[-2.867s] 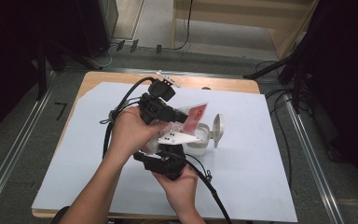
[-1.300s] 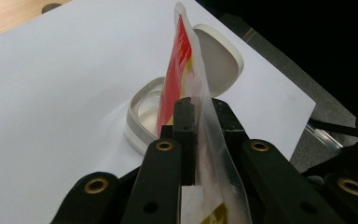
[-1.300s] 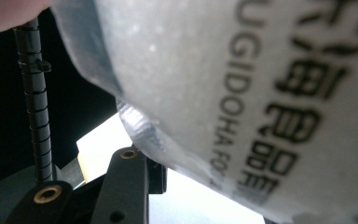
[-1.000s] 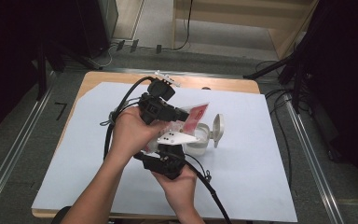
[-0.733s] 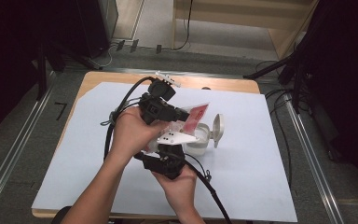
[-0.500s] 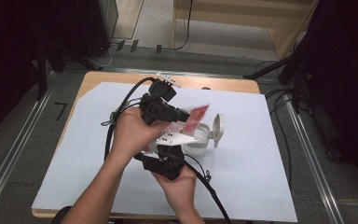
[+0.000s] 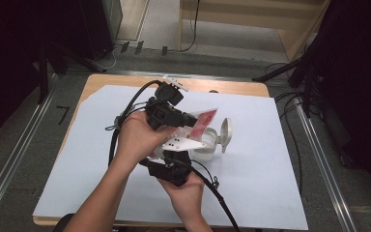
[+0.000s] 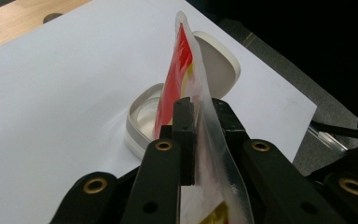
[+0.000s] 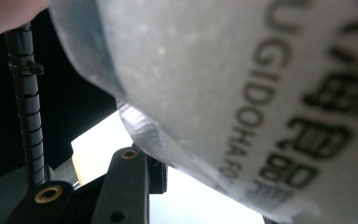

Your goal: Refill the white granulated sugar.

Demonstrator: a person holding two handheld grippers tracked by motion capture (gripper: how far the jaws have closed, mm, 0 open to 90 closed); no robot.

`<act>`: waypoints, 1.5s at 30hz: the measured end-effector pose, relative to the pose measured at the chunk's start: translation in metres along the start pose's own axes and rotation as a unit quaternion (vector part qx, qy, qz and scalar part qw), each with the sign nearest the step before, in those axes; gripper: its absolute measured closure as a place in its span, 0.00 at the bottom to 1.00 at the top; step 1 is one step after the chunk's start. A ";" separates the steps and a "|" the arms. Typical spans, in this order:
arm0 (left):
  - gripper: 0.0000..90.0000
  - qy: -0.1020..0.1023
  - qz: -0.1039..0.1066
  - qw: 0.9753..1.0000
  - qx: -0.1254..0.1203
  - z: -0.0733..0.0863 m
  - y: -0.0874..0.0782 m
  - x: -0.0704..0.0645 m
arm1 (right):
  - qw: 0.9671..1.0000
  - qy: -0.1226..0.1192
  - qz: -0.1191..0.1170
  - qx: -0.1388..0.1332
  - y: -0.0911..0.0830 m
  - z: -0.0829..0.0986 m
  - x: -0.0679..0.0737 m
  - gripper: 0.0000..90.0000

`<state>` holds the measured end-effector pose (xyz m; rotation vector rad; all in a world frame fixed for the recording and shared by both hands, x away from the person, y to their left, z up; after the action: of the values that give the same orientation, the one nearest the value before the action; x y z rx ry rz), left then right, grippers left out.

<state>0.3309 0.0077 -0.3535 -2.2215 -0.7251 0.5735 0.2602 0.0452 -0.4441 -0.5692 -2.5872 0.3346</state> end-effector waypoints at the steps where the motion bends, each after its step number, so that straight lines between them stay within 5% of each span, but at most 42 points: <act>1: 0.92 0.000 0.000 1.000 0.000 0.000 0.000 0.000 | 1.000 0.000 0.000 0.000 0.000 0.000 0.000 0.72; 45: 0.92 -0.004 0.004 1.000 0.005 -0.001 0.000 0.001 | 1.000 -0.003 -0.001 0.008 -0.001 0.000 0.001 0.72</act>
<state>0.3317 0.0078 -0.3532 -2.2146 -0.7159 0.5883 0.2590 0.0445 -0.4433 -0.5611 -2.5882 0.3551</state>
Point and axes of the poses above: each handheld gripper's, and its own axes: y roughly forward along the jaws, z roughly out of its underside, x roughly to its left, the point moved 8 cm from there along y, roughly forward along the jaws, and after that the axes turned 5 degrees about -z, right-handed, at the moved point
